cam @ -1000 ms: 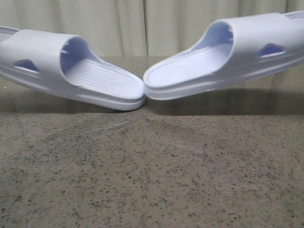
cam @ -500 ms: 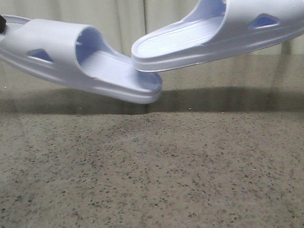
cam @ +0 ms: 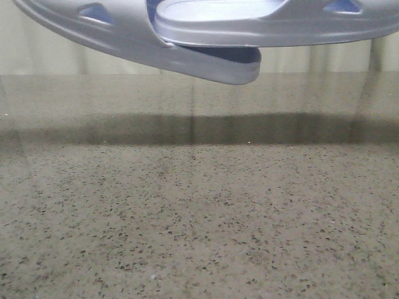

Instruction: Insert blue slippers together front up

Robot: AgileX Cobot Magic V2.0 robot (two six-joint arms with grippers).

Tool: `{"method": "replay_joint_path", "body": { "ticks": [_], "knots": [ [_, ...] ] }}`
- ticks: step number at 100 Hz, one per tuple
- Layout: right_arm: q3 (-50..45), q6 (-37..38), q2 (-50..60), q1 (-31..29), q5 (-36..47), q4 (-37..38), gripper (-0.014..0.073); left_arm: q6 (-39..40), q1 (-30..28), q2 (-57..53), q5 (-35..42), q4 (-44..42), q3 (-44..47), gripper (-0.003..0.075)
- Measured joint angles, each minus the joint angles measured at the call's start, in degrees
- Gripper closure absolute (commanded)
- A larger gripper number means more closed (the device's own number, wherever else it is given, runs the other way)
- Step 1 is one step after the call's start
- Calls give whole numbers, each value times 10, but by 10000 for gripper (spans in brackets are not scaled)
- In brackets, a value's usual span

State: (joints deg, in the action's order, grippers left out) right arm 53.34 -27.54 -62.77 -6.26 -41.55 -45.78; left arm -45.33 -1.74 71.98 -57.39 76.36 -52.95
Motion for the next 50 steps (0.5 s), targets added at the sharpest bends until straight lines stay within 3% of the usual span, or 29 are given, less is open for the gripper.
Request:
{"method": "replay_joint_path", "body": {
  "ticks": [24,50],
  "knots": [
    [-27,-50,-25,0,10,-94,701,-15,-3,0,-21,46,0,705],
    [-38,-178,-69,0,3,-222,701,-34,-4,0,-46,75,0,705]
  ]
}}
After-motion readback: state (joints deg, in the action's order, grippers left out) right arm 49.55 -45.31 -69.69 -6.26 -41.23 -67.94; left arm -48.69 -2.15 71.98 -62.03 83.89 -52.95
